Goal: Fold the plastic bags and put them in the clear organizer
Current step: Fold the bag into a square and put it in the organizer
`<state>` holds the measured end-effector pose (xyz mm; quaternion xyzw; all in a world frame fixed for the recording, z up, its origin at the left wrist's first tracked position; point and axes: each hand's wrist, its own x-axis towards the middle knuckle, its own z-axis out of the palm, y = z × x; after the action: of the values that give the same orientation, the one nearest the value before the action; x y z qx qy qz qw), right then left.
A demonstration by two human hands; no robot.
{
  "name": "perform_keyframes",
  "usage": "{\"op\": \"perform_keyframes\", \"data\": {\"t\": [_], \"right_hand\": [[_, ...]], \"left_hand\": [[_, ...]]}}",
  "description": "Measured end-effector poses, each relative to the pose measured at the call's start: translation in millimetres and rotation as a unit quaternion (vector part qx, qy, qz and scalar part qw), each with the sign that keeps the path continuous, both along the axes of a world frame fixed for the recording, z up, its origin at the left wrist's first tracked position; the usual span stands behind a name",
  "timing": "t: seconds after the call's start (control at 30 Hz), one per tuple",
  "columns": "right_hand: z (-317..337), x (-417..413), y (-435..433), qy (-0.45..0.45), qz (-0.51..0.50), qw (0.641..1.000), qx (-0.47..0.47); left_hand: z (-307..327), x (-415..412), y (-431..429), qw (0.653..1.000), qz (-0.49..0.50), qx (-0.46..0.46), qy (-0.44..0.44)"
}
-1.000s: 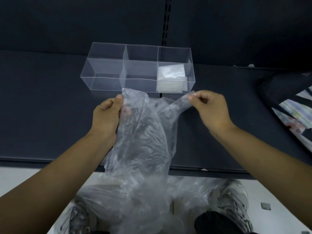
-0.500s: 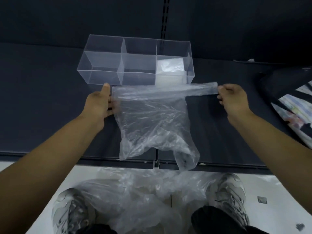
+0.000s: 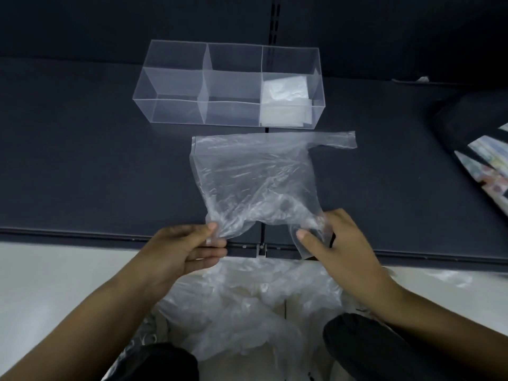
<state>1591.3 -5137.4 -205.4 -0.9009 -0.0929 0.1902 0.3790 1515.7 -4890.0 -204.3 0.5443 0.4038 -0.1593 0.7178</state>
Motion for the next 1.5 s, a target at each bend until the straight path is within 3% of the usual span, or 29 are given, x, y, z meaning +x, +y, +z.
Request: {"op": "perform_keyframes", "data": {"t": [0.1,0.2,0.3,0.37,0.47,0.57,0.63,0.7,0.77,0.83,0.9,0.93,1.0,1.07,1.13,1.2,1.27,1.33,1.4,1.5], "right_hand": [[-14.0,10.9,-7.3,-0.081,-0.015,0.997,-0.01],[-16.6,30.6,-37.3,-0.133,-0.109,0.985,-0.015],[-10.6,46.4,-65.9,-0.145,-0.187,0.971,0.011],[-9.8,48.2,-72.7,-0.095,-0.203,0.972,0.073],[-9.7,45.1,-75.7,0.076,-0.192,0.96,0.19],[-4.0,45.4,-89.1,0.269,-0.135,0.91,0.285],[1.6,45.6,-94.3,0.322,-0.133,0.873,0.342],[1.2,45.2,-89.8,0.28,-0.185,0.889,0.312],[-4.4,46.9,-82.5,0.171,-0.237,0.931,0.22],[-10.0,48.6,-81.4,0.057,-0.224,0.968,0.096],[-11.3,46.8,-83.4,-0.012,-0.162,0.986,-0.041],[-10.5,44.9,-83.4,-0.033,-0.122,0.985,-0.119],[-4.9,42.7,-77.8,-0.081,-0.074,0.963,-0.247],[4.2,47.2,-61.8,-0.183,-0.055,0.945,-0.267],[13.0,47.9,-27.2,-0.271,-0.009,0.943,-0.192],[14.7,42.3,21.5,-0.252,0.09,0.959,-0.097],[4.9,29.9,68.8,-0.203,0.206,0.956,-0.049],[-15.4,22.5,95.9,-0.196,0.277,0.937,-0.078],[-34.2,26.3,95.4,-0.221,0.287,0.919,-0.157],[-48.8,44.3,61.0,-0.239,0.241,0.914,-0.223]], "left_hand": [[-3.8,6.1,1.0,0.998,0.057,0.021,0.0],[-7.8,6.0,13.7,0.993,0.105,0.057,-0.005],[-11.2,1.0,19.9,0.992,0.093,0.08,-0.01],[-12.7,-2.4,17.1,0.994,0.067,0.084,-0.012],[-11.9,-4.6,15.4,0.996,0.041,0.08,-0.013],[-6.0,-3.5,15.2,0.997,0.014,0.079,-0.021],[-4.4,-0.7,14.5,0.995,0.008,0.095,-0.019],[-7.3,2.5,14.2,0.993,0.015,0.113,-0.011],[-10.6,3.4,14.0,0.991,0.019,0.133,-0.007],[-10.4,1.7,13.9,0.988,0.008,0.155,-0.007],[-6.8,-2.8,14.7,0.976,-0.066,0.205,0.007],[-5.2,-5.6,17.0,0.954,-0.144,0.263,0.025],[-0.9,-9.3,22.1,0.852,-0.281,0.438,0.054],[2.3,-6.5,21.7,0.748,-0.271,0.606,-0.012],[5.4,3.5,10.7,0.696,-0.209,0.665,-0.174],[-2.7,19.0,0.0,0.675,-0.215,0.662,-0.246],[-14.2,32.2,-2.8,0.676,-0.295,0.632,-0.238],[-26.9,37.6,2.5,0.639,-0.388,0.633,-0.204],[-39.9,36.5,12.0,0.601,-0.431,0.649,-0.177],[-49.3,33.7,20.3,0.592,-0.426,0.669,-0.145]]}}
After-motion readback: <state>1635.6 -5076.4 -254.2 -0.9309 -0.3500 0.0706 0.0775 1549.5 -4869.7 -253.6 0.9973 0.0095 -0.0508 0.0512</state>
